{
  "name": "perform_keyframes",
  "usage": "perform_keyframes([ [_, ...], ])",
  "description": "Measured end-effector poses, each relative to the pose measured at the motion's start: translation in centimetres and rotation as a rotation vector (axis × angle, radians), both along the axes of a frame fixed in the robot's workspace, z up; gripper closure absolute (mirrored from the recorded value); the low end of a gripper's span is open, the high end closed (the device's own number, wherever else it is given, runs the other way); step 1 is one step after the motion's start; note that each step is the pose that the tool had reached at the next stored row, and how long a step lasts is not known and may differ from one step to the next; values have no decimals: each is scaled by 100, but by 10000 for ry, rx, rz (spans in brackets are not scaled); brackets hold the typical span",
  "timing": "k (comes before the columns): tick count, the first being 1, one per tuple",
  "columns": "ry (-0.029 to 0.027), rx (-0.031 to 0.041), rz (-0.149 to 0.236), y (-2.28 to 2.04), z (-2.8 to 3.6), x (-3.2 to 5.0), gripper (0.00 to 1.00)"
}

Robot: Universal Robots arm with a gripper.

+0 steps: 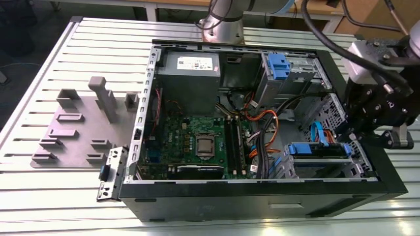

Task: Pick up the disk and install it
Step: 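Insert the second disk wire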

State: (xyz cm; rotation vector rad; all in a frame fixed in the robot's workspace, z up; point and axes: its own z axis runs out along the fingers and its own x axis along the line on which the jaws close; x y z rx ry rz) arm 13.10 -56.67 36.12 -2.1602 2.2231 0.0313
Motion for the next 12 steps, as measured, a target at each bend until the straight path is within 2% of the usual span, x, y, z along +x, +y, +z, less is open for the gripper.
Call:
perform_keyframes([
  [2,0,1,0,0,24,0,76],
  [12,0,0,1,0,33,0,76],
])
